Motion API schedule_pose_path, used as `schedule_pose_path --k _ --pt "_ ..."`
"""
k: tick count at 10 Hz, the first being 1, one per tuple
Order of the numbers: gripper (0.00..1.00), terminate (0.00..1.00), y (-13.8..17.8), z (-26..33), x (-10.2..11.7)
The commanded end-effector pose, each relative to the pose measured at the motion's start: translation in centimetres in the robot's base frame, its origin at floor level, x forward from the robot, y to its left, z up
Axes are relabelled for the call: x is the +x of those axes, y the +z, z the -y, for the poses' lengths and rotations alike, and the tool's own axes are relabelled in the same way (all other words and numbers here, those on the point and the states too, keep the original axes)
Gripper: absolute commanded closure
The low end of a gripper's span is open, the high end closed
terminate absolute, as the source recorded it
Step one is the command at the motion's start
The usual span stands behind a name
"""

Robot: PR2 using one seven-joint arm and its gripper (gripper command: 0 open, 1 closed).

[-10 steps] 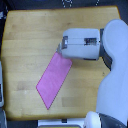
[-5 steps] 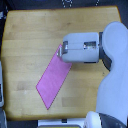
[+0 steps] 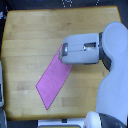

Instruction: Folding a cloth

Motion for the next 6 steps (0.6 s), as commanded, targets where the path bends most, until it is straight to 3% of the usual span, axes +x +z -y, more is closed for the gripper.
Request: schedule_pose_path --k 1,6 --pt "1.0 0.0 0.5 -0.1 -0.3" --pt "1.0 0.0 0.6 1.1 0.4"
